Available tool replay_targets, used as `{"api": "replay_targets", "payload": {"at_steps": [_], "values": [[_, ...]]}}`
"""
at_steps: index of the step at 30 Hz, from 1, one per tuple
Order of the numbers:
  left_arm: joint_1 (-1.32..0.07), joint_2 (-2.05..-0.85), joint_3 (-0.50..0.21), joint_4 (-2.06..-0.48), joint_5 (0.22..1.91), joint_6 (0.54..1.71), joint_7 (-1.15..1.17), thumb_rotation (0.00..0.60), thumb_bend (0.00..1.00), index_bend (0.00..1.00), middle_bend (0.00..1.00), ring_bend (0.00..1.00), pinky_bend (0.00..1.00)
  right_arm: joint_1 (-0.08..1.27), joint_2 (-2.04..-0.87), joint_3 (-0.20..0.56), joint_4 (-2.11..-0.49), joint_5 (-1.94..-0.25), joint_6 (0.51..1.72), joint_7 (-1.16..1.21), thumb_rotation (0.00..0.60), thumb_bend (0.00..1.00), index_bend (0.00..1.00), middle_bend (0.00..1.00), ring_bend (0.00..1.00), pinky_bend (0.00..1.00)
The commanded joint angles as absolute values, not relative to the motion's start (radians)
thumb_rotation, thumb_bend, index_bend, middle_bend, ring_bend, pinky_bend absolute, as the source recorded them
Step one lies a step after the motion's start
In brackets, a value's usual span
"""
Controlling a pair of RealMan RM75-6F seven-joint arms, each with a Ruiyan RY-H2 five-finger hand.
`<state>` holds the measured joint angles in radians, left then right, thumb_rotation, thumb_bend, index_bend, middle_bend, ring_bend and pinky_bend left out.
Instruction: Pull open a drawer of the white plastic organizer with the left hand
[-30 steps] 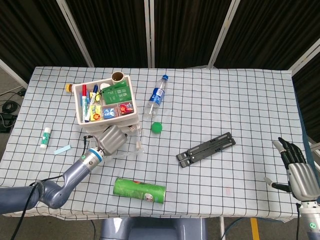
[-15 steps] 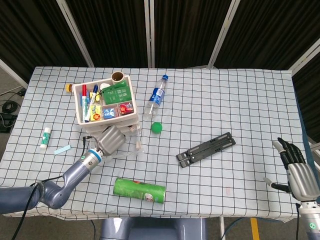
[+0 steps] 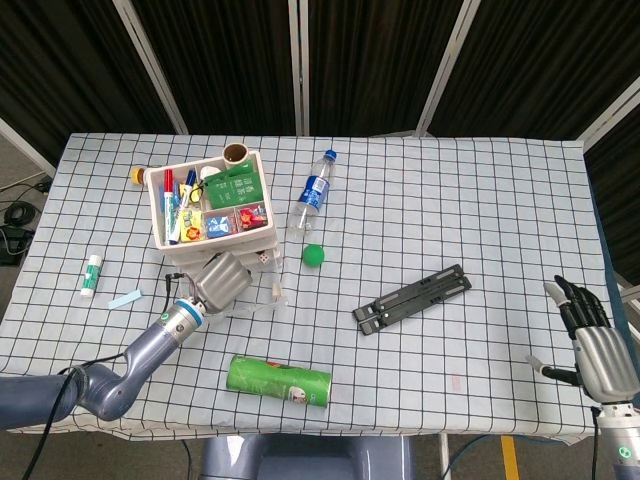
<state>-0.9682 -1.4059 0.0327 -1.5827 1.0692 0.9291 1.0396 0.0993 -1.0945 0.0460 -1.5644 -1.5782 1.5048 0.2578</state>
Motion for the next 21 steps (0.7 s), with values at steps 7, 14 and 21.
{"api": "replay_targets", "payload": {"at_steps": [7, 14, 21], "values": [[-0.958, -1.358, 0.025, -1.675, 1.100, 0.985, 1.050, 0.600, 0.58, 0.60, 1.00, 0.98, 0.88, 0.100, -1.095, 0.043, -1.566, -1.584, 1.503, 0.255, 0.600, 0.01, 0.00, 0.00, 0.00, 0.00], [-0.914, -1.276, 0.028, -1.803, 1.167, 1.082, 1.032, 0.600, 0.57, 0.60, 1.00, 0.98, 0.88, 0.098, -1.096, 0.039, -1.571, -1.597, 1.512, 0.247, 0.600, 0.01, 0.00, 0.00, 0.00, 0.00], [-0.801, -1.196, 0.074, -1.853, 1.316, 1.216, 0.910, 0.600, 0.57, 0.60, 1.00, 0.98, 0.88, 0.093, -1.097, 0.035, -1.577, -1.609, 1.526, 0.233, 0.600, 0.01, 0.00, 0.00, 0.00, 0.00]]}}
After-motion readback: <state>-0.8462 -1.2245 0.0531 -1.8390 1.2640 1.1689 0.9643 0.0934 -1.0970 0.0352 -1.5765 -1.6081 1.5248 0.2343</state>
